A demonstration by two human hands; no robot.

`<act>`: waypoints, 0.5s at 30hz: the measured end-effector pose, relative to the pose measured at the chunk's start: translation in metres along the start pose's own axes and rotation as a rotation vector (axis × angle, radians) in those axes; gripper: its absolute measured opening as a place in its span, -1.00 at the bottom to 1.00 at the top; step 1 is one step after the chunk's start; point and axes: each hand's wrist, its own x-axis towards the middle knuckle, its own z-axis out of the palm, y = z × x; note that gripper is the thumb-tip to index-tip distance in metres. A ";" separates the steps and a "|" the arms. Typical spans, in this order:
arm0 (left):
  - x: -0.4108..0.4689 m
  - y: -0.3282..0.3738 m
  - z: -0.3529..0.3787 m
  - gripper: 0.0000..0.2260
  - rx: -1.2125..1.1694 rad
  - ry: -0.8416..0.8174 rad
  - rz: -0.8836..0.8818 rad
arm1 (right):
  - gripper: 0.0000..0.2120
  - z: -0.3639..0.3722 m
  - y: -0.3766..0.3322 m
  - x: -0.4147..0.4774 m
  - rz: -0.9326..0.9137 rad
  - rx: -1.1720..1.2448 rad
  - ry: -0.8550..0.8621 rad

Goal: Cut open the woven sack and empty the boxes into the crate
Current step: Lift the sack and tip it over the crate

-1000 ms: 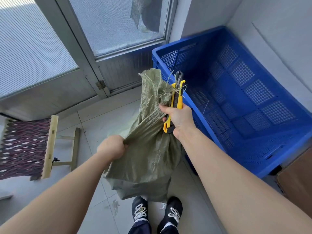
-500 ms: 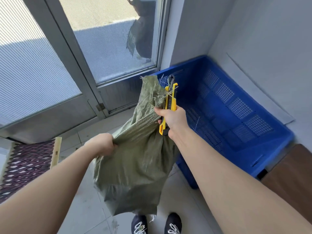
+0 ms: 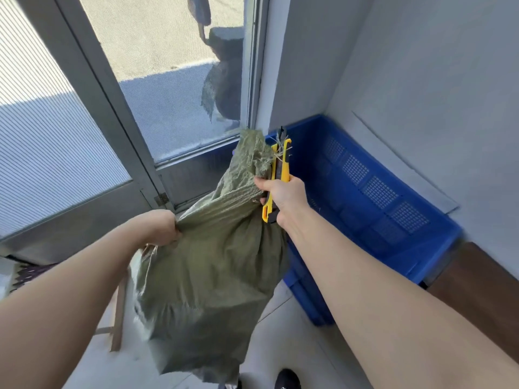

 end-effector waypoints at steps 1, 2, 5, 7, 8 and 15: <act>-0.003 0.002 -0.005 -0.69 0.013 0.005 -0.006 | -0.82 -0.002 -0.002 0.000 -0.003 0.002 0.004; -0.007 0.003 -0.011 -0.69 0.026 0.013 -0.010 | -0.82 -0.002 -0.005 -0.001 0.000 0.007 0.008; -0.018 0.002 -0.030 -0.70 0.047 -0.009 -0.021 | -0.82 -0.002 -0.014 -0.004 0.009 0.028 0.005; -0.020 -0.005 -0.042 -0.71 0.017 -0.048 -0.032 | -0.81 0.001 -0.023 -0.007 0.008 0.038 -0.008; -0.023 -0.007 -0.048 -0.72 0.004 -0.053 -0.035 | -0.80 0.002 -0.028 -0.008 0.005 0.044 -0.016; -0.043 0.006 -0.085 -0.70 0.012 0.018 0.001 | -0.80 -0.007 -0.068 -0.015 -0.057 0.063 0.018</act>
